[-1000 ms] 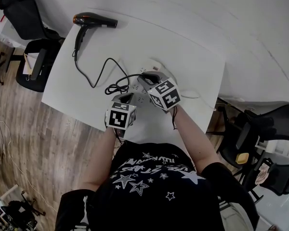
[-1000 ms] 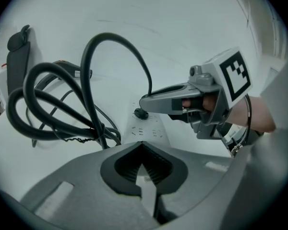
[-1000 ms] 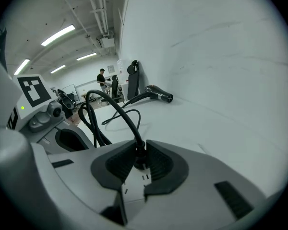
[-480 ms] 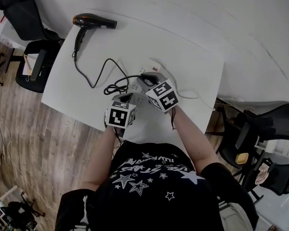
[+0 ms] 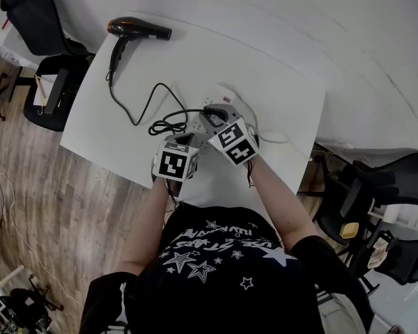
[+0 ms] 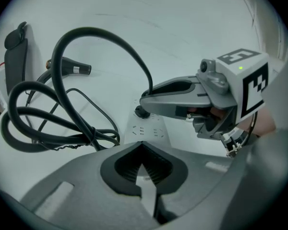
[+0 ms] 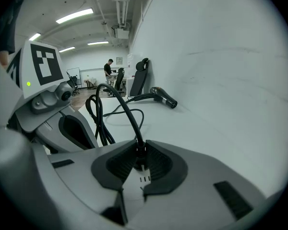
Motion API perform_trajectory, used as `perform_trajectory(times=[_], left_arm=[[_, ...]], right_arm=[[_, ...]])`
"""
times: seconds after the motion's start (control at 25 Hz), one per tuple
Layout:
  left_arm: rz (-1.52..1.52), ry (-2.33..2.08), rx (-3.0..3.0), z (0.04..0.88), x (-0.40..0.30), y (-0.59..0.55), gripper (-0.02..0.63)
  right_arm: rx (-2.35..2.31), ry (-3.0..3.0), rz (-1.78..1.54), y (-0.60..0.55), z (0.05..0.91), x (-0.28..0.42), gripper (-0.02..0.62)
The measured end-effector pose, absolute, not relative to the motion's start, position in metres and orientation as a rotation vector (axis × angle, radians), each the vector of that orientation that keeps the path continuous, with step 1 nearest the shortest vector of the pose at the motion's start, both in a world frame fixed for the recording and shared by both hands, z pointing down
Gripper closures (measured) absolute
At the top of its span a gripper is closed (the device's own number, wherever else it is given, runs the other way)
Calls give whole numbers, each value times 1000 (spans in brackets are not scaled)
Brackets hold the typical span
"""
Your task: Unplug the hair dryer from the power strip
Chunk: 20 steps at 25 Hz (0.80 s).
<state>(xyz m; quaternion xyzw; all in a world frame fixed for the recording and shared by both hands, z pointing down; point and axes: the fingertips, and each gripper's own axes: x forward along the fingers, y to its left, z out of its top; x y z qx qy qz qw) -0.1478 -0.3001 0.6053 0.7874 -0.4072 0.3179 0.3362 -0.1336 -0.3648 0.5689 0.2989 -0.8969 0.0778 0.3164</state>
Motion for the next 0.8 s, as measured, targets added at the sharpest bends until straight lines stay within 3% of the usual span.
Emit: perform_trajectory(times=[0.36,0.6,0.8], left_arm=[[823,-1062,2034,605,-149,-301,600],[835,-1068,2043,605,-148,-301,600],[819,-1062,2046,605,-147,-300,598]], right_arm=[[795,-2347,205,-365,567,-134,534],[820,-2392,-48,-373,521,-150,534],[775,-2431,3,-374,515,-143,531]])
